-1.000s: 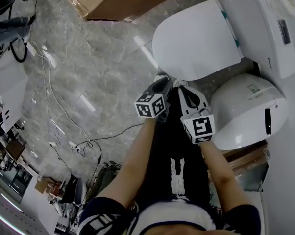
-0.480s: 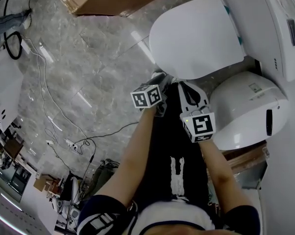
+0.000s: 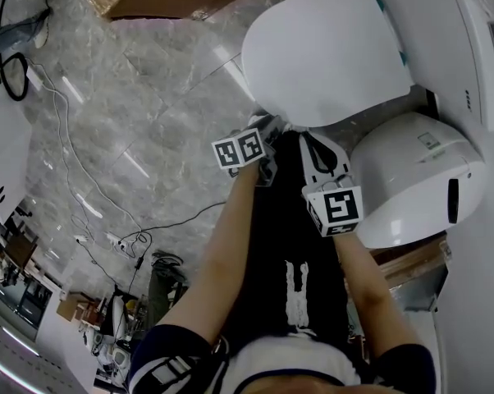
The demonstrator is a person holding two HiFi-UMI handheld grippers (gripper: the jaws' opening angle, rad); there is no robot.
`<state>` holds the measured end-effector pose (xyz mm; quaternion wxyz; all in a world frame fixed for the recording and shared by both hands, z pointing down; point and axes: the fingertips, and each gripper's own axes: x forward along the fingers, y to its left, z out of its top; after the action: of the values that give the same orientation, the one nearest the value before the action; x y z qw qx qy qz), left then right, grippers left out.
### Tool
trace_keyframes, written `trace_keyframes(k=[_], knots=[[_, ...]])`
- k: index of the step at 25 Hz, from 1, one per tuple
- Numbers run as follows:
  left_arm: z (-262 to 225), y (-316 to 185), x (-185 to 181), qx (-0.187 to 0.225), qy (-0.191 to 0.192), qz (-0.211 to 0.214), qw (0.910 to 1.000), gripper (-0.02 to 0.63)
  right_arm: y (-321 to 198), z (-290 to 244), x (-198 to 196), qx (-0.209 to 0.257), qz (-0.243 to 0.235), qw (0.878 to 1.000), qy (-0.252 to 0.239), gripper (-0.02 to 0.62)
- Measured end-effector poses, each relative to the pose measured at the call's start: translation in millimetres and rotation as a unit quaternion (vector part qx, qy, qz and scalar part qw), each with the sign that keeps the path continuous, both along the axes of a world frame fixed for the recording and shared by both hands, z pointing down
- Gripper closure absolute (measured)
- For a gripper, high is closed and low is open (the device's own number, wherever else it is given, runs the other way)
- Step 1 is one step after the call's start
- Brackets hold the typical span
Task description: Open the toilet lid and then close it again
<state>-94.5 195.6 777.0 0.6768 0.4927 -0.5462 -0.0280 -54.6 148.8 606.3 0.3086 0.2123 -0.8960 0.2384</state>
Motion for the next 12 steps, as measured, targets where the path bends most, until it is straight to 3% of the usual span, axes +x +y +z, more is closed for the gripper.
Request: trace_keyframes(k=[9,12], knots=[[18,-1,-7,-0.015,-0.003,-0.018,0.9997,0.488,8,3,4,-0.005,-0.002,1.0,-0.004,0.588],[21,-2,-9,-0.016,-0.031,0.0,0.9994,0.482,9,3,3,-0.006,-0.005,1.0,-0.008,0.588]])
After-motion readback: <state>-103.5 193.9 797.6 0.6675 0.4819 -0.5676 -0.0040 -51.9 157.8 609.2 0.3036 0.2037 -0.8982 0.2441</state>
